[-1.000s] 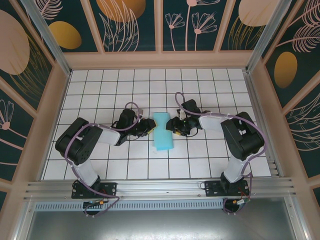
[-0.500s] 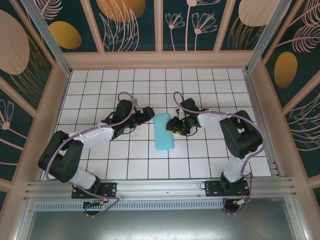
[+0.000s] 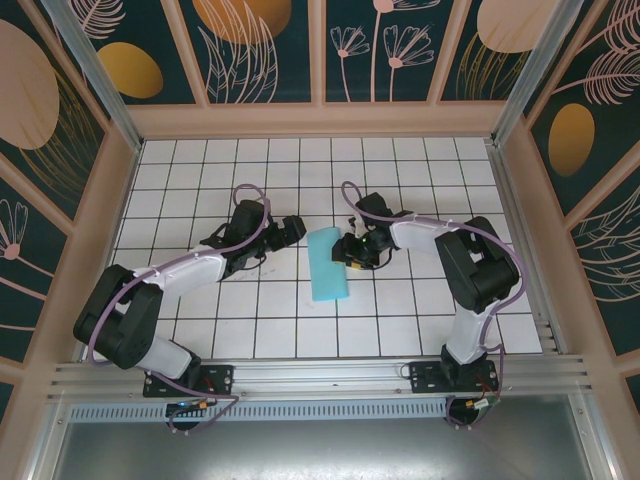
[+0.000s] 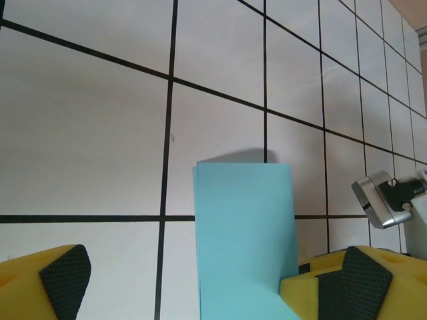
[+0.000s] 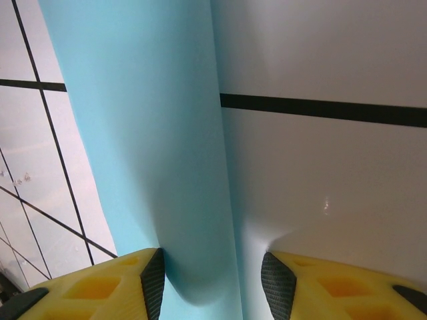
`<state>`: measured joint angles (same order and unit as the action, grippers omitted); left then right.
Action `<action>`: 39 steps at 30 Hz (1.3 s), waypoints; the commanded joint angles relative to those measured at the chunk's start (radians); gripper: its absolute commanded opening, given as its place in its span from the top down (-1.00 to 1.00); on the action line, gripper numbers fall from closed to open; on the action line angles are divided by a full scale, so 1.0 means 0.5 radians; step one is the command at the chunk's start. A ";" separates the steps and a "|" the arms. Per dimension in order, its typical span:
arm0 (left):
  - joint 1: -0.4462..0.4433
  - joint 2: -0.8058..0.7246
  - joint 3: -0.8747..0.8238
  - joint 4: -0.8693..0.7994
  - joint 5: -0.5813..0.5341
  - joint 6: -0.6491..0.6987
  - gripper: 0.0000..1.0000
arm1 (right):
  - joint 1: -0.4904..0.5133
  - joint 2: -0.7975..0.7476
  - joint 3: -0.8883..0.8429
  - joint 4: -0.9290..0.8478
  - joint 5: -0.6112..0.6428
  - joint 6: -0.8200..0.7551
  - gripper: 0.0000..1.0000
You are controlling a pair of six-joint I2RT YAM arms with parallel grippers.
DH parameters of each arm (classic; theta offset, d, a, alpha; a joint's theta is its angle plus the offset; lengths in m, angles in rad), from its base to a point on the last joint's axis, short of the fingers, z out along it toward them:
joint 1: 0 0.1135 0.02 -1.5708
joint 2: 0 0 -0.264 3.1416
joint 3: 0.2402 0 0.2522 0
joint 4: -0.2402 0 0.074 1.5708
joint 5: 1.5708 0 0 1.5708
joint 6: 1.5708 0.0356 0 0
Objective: Fold a paper plane with a square sheet of paper (pick it up from the middle)
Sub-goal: Fold the square sheet of paper in half at the center of the table, then hold the square sheet of paper at the center of the table.
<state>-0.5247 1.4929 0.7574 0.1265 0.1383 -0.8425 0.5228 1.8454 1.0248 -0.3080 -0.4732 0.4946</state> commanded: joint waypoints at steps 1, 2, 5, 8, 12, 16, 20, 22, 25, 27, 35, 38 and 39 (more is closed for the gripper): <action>-0.011 -0.040 -0.063 0.171 0.034 -0.035 -0.97 | -0.012 0.257 -0.131 -0.030 0.546 -0.127 0.01; -0.009 -0.039 -0.078 0.198 0.039 -0.057 -0.97 | -0.012 0.274 -0.140 -0.030 0.560 -0.129 0.01; -0.010 -0.051 -0.129 0.303 0.058 -0.098 -0.97 | -0.011 0.319 -0.153 -0.040 0.610 -0.139 0.02; -0.011 -0.072 -0.190 0.397 0.058 -0.110 -0.97 | -0.012 0.331 -0.169 -0.037 0.651 -0.147 0.01; -0.012 -0.094 -0.234 0.414 0.032 -0.103 -0.97 | -0.012 0.367 -0.178 -0.029 0.711 -0.137 0.01; -0.010 -0.078 -0.248 0.435 0.083 -0.115 -0.97 | -0.015 0.434 -0.170 -0.009 0.744 -0.109 0.01; -0.012 -0.032 -0.250 0.484 0.139 -0.160 -0.93 | -0.018 0.492 -0.158 -0.019 0.796 -0.102 0.01; -0.012 -0.019 -0.248 0.516 0.169 -0.175 -0.92 | -0.019 0.506 -0.166 -0.012 0.794 -0.103 0.01; -0.011 -0.010 -0.240 0.518 0.184 -0.191 -0.88 | -0.020 0.535 -0.184 0.002 0.798 -0.088 0.01; -0.011 -0.007 -0.245 0.517 0.184 -0.209 -0.87 | -0.021 0.558 -0.192 0.005 0.820 -0.078 0.00; -0.012 0.058 -0.245 0.579 0.311 -0.226 -0.72 | -0.019 0.617 -0.190 0.026 0.828 -0.090 0.01; -0.011 0.086 -0.245 0.630 0.379 -0.253 -0.58 | -0.013 0.615 -0.191 0.030 0.839 -0.087 0.01; -0.013 0.103 -0.241 0.651 0.407 -0.269 -0.53 | -0.012 0.617 -0.192 0.027 0.846 -0.087 0.01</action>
<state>-0.5247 1.5230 0.6430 0.3916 0.2890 -0.9585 0.5312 1.8740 1.0348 -0.3264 -0.4446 0.4843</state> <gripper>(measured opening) 0.777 0.493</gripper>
